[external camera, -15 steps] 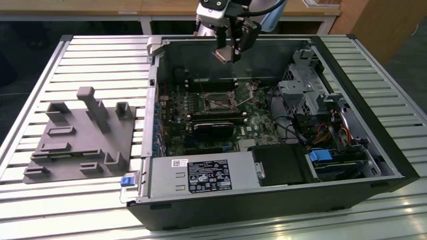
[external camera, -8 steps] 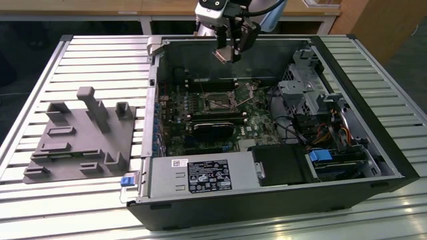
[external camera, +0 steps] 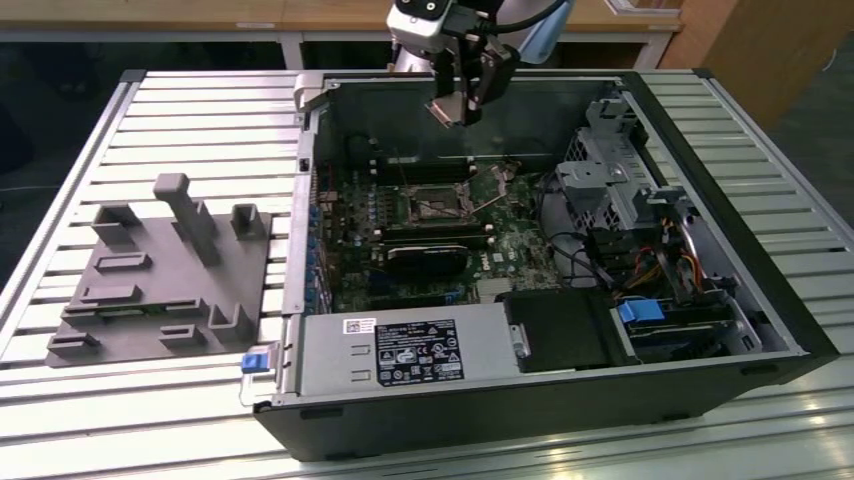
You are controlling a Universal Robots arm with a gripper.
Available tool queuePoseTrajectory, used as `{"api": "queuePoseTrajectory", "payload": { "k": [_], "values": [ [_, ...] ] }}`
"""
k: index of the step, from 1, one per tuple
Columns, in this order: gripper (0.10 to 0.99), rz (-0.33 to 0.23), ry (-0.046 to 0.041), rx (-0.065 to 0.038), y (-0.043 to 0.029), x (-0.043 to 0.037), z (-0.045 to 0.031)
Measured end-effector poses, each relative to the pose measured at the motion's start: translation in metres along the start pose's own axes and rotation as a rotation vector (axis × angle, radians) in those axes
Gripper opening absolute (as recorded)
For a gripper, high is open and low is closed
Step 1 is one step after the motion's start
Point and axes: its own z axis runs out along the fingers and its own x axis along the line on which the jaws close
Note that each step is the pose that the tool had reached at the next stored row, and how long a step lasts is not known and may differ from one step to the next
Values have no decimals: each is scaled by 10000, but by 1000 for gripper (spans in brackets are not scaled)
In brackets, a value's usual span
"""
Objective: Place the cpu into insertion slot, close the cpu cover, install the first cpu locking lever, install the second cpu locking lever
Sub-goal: 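Place the cpu into insertion slot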
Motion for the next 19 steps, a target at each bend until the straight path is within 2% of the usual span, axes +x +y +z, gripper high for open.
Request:
{"api": "queuePoseTrajectory", "payload": {
  "k": [19],
  "values": [
    [537, 832, -75, -16, 0, 0, 4]
  ]
}}
